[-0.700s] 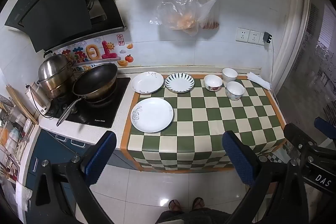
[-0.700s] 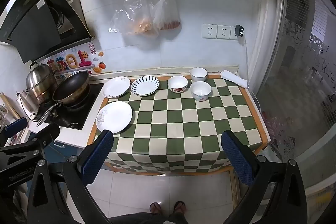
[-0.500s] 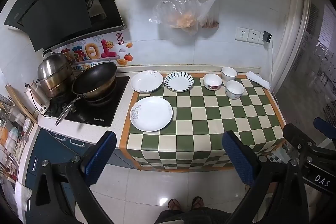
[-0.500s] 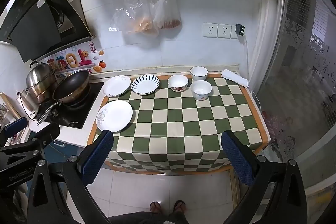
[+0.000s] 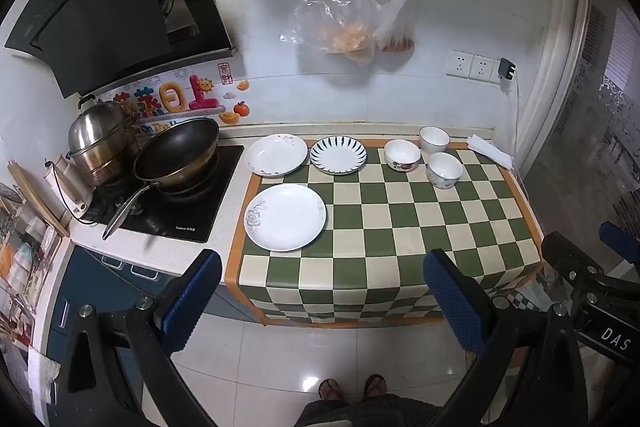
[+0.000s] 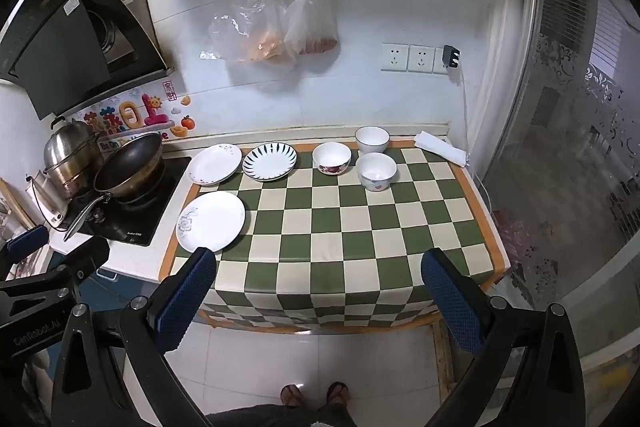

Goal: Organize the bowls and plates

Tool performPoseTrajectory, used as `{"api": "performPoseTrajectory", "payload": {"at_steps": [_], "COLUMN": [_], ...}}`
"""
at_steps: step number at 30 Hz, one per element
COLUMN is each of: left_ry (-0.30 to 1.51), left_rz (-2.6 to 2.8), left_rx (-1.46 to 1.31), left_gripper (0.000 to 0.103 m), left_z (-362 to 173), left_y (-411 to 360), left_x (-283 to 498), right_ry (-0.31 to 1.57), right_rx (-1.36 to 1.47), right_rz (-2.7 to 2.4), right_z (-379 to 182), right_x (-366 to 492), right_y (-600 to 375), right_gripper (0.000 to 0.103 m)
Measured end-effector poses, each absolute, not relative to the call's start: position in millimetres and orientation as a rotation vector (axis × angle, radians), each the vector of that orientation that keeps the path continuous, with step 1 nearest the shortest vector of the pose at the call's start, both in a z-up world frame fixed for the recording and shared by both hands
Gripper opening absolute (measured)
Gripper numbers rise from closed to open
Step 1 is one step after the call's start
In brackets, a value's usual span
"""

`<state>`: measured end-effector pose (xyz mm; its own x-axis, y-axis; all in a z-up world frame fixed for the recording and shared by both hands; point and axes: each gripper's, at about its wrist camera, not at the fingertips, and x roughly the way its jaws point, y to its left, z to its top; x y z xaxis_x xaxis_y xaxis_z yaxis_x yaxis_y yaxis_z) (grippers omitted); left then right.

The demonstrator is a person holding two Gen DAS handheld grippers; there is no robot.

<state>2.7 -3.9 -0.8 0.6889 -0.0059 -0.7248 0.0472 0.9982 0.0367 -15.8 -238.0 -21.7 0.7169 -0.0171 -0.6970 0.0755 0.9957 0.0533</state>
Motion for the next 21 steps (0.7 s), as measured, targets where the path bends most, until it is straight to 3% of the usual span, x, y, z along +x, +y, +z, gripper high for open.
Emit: {"api": "performPoseTrajectory", "payload": {"at_steps": [21], "left_ry": [0.817], "left_rz": [-0.038], "left_rx": [0.046], "left_gripper": [0.103], "left_z": [-6], "left_y": [-12], "left_x": [6], "right_ry": [0.772], "right_rx": [0.078], "right_rz": [-0.064], "right_z": [-20], "right_x": [-13], "right_y": [-240], "right_gripper": [0.103]}}
